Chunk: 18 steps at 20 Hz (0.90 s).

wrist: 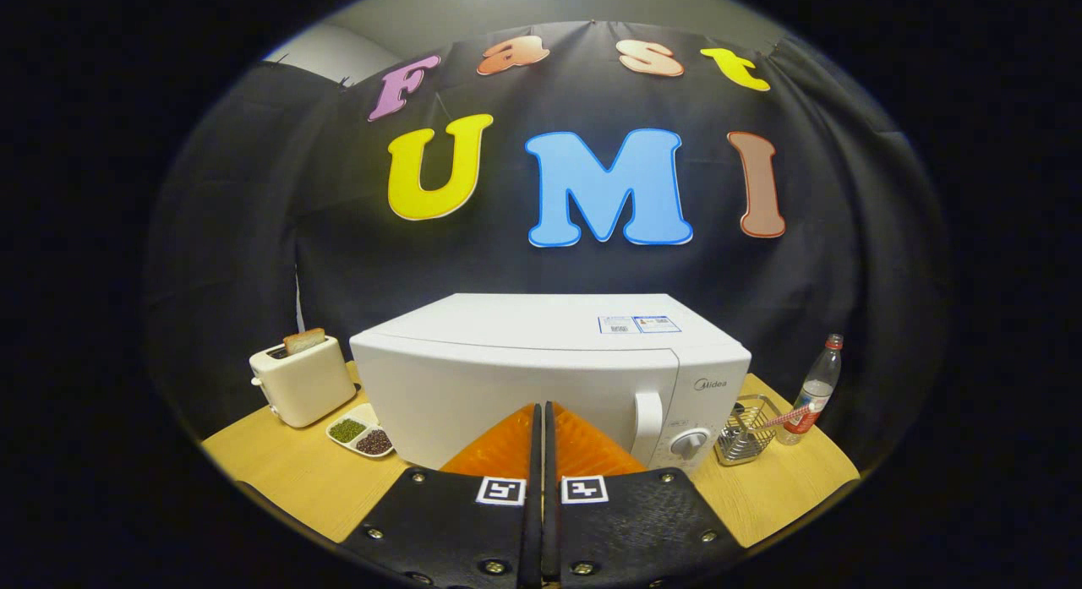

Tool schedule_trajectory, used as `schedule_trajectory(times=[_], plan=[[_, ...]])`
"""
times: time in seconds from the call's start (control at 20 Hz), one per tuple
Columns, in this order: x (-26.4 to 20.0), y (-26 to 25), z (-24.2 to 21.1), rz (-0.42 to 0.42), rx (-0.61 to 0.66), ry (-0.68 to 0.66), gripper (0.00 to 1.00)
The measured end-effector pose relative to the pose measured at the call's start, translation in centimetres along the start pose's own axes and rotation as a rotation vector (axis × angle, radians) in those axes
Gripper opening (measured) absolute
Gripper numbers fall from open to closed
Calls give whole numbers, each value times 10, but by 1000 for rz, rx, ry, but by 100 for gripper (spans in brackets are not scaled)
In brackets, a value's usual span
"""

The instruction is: Open the microwave, put the food inside, and close the microwave door.

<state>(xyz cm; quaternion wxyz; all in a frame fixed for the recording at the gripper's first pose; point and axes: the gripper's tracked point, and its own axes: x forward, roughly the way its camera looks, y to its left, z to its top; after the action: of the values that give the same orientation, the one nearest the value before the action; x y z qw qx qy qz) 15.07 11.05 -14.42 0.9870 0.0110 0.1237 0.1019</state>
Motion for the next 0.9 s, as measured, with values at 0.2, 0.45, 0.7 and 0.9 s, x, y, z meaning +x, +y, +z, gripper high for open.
schedule_trajectory(times=[0.2,0.45,0.7,0.9], plan=[[-43,-2,14,-19,-10,-43,1],[-94,-4,23,-37,-6,-77,1],[-148,3,25,-52,0,-121,1],[-178,13,14,-45,8,-118,41]])
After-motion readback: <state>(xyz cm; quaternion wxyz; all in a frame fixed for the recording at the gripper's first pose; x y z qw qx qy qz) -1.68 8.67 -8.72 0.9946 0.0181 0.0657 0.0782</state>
